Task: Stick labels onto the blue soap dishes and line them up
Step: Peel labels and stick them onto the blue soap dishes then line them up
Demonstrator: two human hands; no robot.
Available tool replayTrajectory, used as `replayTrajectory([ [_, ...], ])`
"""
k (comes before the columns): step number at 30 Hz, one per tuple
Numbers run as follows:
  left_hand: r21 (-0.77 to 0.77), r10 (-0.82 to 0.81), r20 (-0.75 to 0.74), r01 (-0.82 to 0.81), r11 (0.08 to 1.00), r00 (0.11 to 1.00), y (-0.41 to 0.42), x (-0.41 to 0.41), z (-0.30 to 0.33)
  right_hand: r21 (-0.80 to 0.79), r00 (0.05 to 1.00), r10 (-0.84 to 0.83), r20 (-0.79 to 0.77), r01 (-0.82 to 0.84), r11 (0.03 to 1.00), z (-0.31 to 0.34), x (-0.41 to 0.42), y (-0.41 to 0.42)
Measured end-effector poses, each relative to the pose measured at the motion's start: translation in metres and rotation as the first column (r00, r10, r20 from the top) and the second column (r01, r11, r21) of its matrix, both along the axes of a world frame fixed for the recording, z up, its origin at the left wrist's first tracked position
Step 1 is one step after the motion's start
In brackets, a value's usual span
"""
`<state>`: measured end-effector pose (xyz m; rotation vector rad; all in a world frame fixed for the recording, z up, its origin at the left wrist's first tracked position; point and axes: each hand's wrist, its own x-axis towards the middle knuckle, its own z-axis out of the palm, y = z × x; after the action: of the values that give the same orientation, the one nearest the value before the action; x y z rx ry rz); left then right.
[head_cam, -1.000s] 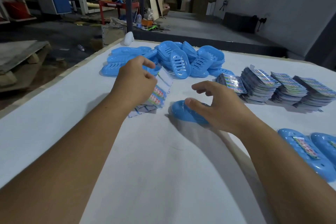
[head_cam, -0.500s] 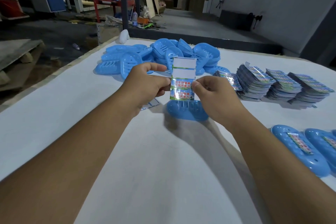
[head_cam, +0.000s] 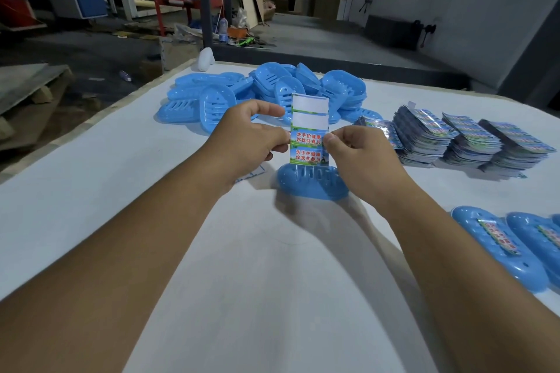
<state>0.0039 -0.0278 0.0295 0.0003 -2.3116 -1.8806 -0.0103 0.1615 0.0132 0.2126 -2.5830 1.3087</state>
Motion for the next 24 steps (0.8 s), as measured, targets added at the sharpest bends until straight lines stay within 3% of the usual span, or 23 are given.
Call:
replayTrajectory([
  [10, -0.083, -0.027, -0.047, 0.023, 0.996, 0.999, 0.004, 0.006, 0.0, -0.049, 0.995, -0.067, -0.068, 0.064, 0.997, 0.001, 0.002, -0.001],
  [16, -0.126, -0.087, -0.113, 0.073, 0.989, 0.99, 0.007, 0.007, -0.002, -0.165, 0.986, 0.117, -0.121, -0.136, 0.977, 0.005, 0.015, -0.008],
  [24, -0.144, -0.084, -0.121, 0.066, 0.987, 0.989, 0.008, 0.008, -0.002, -0.169, 0.987, 0.137, -0.081, -0.149, 0.974, 0.009, 0.016, -0.01],
])
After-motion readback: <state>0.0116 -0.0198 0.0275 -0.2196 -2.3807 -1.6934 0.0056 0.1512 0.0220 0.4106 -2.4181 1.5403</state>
